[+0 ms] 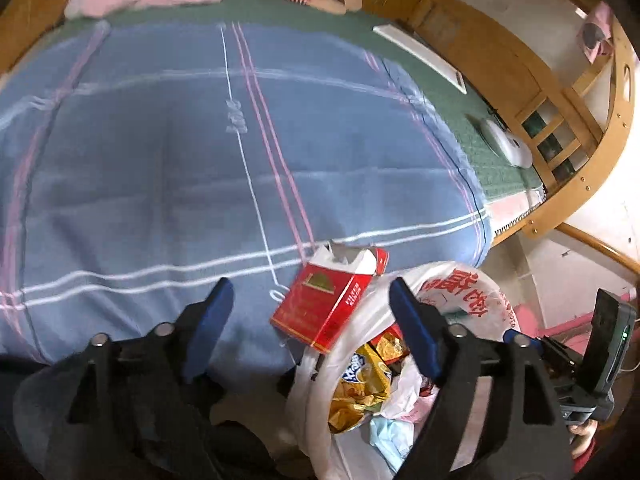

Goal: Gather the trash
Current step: 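Carry the red box over the trash bag and release it with the left tool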

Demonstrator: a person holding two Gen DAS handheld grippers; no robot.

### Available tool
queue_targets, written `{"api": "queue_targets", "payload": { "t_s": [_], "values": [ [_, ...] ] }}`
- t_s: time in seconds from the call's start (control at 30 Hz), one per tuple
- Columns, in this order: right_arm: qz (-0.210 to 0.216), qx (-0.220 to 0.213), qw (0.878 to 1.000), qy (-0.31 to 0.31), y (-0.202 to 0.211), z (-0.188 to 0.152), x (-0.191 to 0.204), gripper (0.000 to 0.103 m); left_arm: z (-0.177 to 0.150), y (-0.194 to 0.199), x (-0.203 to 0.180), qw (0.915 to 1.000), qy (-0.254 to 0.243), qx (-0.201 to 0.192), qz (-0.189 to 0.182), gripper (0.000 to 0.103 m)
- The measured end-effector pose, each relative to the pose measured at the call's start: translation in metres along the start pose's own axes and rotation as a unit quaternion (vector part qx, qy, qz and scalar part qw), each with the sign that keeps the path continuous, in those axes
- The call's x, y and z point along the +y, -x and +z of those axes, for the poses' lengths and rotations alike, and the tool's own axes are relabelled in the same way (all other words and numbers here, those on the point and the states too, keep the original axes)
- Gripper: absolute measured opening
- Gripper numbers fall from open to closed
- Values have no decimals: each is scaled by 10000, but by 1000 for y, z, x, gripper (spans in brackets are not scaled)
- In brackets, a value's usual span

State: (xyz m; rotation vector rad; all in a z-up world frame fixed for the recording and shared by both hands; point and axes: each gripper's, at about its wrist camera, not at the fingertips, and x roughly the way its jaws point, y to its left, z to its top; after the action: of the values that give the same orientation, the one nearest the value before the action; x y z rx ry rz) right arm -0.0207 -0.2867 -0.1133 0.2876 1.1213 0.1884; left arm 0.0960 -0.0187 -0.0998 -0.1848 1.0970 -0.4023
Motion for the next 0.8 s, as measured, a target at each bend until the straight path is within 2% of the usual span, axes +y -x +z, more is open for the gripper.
{"api": "queue_targets", "payload": {
  "t_s": [0.07, 0.2, 0.23, 0.33, 0.47, 0.57, 0.6, 0.67, 0.7, 0.73, 0.8],
  "values": [
    [9, 8, 10000, -4, -1, 0, 2, 79, -2, -16, -8, 9996, -209, 179, -26, 86],
    [68, -44, 10000, -20, 3, 0, 2, 79, -8, -53, -27, 9950, -748, 527, 387, 85],
    [67, -61, 10000, -23, 4, 1, 1, 79, -8, -60, -28, 9943, -771, 598, 427, 79],
    [54, -121, 9999, -37, 7, 1, -3, 79, -6, -67, -18, 9965, -508, 563, 337, 74],
    [80, -137, 9998, -99, 6, 1, -7, 79, 1, -66, -1, 9974, -276, 445, 493, 72],
    [104, -112, 9998, -106, 3, 1, -5, 79, 2, -75, 3, 9934, -383, 461, 977, 69],
    [119, -103, 9998, -104, 2, 1, -5, 79, 2, -79, 5, 9932, -344, 527, 981, 65],
    [150, -88, 9998, -82, 0, 1, -4, 79, 2, -83, 6, 9949, -292, 567, 786, 44],
    [145, -87, 9998, -77, 0, 1, -3, 79, 2, -82, 4, 9958, -338, 545, 661, 28],
    [137, -88, 9998, -68, 0, 1, -2, 79, 2, -78, 0, 9959, -420, 480, 636, 23],
    [130, -133, 9998, -40, 3, 2, -1, 79, 0, -57, -10, 9960, -558, 64, 701, 22]
  ]
}}
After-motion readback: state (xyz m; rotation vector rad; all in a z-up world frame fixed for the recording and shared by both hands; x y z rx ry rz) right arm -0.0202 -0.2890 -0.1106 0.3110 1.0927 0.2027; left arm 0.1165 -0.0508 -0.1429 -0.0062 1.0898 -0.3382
